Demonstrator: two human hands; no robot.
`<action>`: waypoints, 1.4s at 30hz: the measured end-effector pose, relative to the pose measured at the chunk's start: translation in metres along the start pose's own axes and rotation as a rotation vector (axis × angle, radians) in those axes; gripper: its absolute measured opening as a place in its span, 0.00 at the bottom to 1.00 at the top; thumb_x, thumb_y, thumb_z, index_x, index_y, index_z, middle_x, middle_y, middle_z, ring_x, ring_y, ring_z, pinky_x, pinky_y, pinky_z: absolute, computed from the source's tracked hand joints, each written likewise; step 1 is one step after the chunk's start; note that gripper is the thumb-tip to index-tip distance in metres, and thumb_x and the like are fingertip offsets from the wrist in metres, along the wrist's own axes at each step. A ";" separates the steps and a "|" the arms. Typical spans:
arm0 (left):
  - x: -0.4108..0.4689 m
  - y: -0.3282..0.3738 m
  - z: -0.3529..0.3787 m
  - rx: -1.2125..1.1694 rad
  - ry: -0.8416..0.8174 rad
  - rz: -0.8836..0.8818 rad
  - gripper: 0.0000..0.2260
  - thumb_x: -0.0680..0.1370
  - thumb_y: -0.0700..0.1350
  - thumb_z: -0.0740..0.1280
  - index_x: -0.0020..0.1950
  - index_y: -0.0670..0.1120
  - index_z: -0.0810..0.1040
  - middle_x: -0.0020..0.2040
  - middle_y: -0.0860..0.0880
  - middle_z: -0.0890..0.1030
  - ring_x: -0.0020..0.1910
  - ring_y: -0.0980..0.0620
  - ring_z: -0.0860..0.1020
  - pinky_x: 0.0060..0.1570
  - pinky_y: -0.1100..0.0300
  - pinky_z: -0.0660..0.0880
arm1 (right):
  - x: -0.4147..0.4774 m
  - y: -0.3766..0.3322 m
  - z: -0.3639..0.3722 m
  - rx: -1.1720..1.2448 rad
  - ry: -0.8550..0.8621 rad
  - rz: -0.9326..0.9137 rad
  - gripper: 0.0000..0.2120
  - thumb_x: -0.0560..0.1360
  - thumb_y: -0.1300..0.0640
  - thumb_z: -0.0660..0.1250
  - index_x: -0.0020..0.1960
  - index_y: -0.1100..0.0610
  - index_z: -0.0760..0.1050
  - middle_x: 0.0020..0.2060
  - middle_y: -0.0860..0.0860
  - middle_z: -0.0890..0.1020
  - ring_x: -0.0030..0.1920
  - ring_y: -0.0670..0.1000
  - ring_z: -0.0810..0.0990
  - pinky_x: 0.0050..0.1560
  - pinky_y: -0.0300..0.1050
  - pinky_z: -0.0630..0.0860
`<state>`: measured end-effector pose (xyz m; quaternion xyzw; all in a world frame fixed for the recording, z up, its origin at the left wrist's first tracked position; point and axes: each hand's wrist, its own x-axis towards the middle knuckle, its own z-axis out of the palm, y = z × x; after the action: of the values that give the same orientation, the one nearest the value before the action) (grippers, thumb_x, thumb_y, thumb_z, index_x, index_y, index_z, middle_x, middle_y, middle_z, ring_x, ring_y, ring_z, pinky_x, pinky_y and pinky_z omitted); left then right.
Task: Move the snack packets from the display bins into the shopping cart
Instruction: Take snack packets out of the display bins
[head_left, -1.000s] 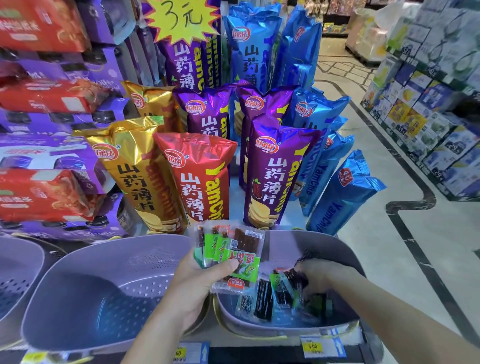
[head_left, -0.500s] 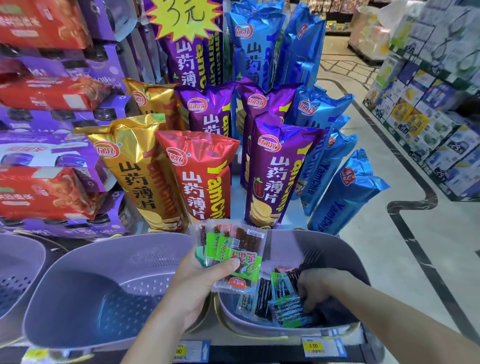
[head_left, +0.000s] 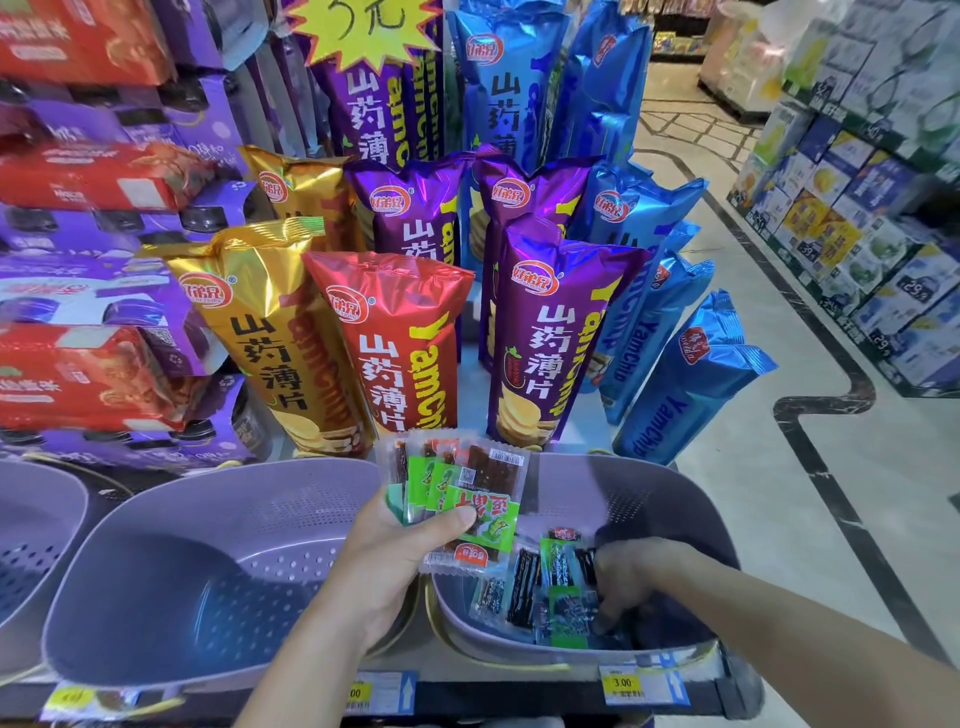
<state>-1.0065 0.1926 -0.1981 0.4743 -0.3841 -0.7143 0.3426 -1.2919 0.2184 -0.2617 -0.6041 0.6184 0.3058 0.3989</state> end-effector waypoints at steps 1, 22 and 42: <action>0.000 0.000 0.000 0.000 -0.001 0.000 0.32 0.61 0.45 0.83 0.64 0.41 0.81 0.56 0.41 0.88 0.56 0.41 0.87 0.64 0.41 0.79 | 0.000 0.000 -0.001 -0.025 -0.001 -0.005 0.16 0.74 0.46 0.77 0.36 0.52 0.75 0.32 0.42 0.76 0.32 0.47 0.76 0.33 0.41 0.70; -0.001 0.001 0.001 0.006 -0.004 0.011 0.30 0.62 0.46 0.84 0.62 0.44 0.82 0.56 0.43 0.88 0.57 0.43 0.87 0.63 0.43 0.79 | 0.011 0.007 -0.002 -0.073 0.266 0.008 0.38 0.73 0.52 0.79 0.73 0.61 0.62 0.67 0.59 0.76 0.64 0.58 0.76 0.61 0.52 0.74; -0.028 -0.007 -0.003 -0.126 0.126 0.062 0.30 0.57 0.48 0.90 0.56 0.48 0.87 0.57 0.38 0.87 0.53 0.39 0.88 0.44 0.52 0.85 | -0.074 0.022 -0.019 1.126 0.460 -0.559 0.09 0.78 0.61 0.74 0.57 0.60 0.82 0.53 0.60 0.86 0.55 0.65 0.85 0.60 0.67 0.80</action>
<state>-0.9959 0.2193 -0.1933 0.4837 -0.3306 -0.6948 0.4171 -1.3198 0.2409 -0.1910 -0.4908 0.5733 -0.3149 0.5756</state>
